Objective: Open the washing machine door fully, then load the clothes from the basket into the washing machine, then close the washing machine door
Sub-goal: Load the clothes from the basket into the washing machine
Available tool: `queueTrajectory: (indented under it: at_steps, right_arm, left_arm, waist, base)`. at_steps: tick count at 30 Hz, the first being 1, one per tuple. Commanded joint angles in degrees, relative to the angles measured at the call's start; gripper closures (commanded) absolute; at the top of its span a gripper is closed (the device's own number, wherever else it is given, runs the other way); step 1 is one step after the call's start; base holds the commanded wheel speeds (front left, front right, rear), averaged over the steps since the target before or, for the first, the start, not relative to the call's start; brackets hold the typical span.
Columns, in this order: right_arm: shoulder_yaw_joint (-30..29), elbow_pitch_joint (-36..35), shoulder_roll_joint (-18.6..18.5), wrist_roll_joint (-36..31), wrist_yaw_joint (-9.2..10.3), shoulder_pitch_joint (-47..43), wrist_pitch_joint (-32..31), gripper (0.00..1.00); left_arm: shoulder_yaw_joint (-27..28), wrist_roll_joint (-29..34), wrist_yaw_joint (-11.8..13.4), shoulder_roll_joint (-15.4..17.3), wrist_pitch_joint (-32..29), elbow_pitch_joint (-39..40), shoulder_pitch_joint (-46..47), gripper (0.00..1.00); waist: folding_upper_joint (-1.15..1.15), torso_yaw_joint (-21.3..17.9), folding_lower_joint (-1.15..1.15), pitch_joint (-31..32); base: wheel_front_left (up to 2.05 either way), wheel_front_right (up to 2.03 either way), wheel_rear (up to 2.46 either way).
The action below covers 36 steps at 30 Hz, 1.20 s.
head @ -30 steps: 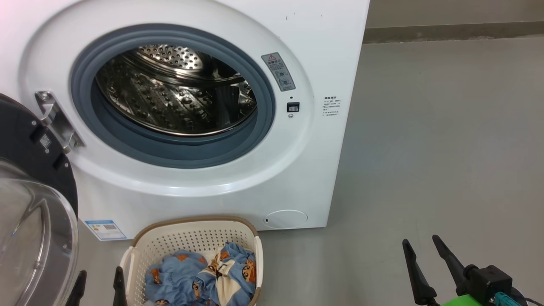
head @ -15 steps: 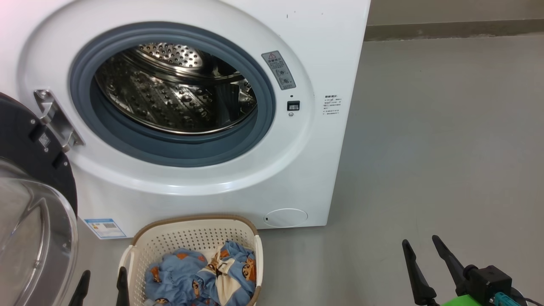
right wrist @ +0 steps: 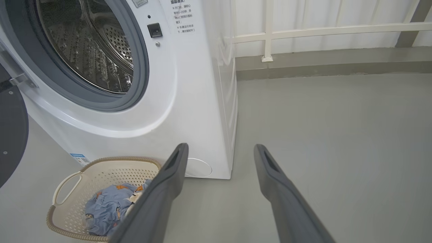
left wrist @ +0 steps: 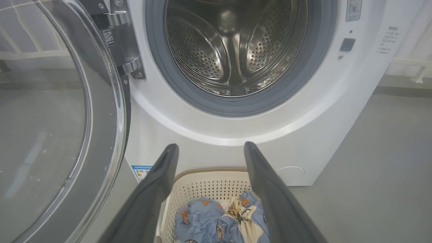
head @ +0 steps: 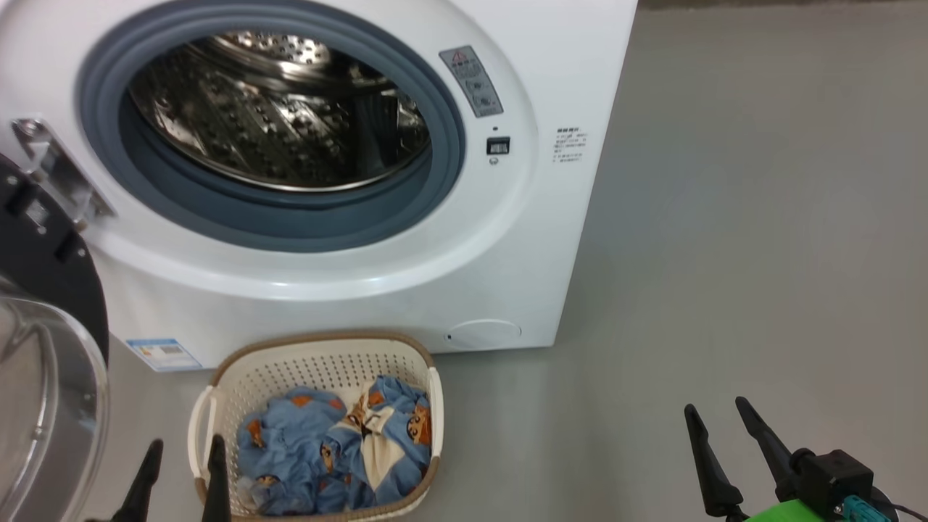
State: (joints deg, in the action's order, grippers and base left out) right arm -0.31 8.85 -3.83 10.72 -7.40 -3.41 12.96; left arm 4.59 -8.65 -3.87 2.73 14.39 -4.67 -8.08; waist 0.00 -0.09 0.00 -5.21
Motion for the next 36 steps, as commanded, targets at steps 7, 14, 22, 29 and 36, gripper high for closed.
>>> queueTrajectory:
  at_steps: [7,14,22,29,36]
  right_arm:
    - [2.44,-0.01,-1.08,0.43,-0.09,4.16,0.86,0.00]
    - [3.16,0.62,-1.33,0.63,-0.09,6.59,1.24,0.00]
    - [2.87,0.35,-1.60,1.02,-0.09,9.79,1.65,0.00]
    - [2.96,0.14,-1.58,1.11,-0.09,11.55,1.83,0.00]
    - [2.75,-0.97,-1.90,0.77,-0.09,13.63,1.94,0.00]
  left_arm:
    - [0.48,-1.34,-0.26,0.25,0.61,-1.68,6.64,0.00]
    - [-0.96,-1.52,-0.72,0.22,0.61,-5.61,12.52,0.00]
    - [-1.27,-1.41,-1.52,0.87,0.61,-12.29,20.50,0.00]
    - [-1.45,-1.68,-2.17,1.45,0.61,-18.16,27.06,0.00]
    - [-1.39,-1.75,-2.68,2.69,0.61,-26.27,34.18,0.00]
  waist:
    - [0.00,-0.74,0.00,-8.42]
    - [0.00,-0.87,0.00,-14.59]
    - [0.00,-1.59,0.00,-21.10]
    - [0.00,-1.88,0.00,-25.79]
    - [0.00,-2.30,0.00,-30.78]
  base:
    - [0.00,0.00,0.00]
    - [0.00,0.00,0.00]
    - [0.00,0.00,0.00]
    - [0.00,0.00,0.00]
    - [0.00,0.00,0.00]
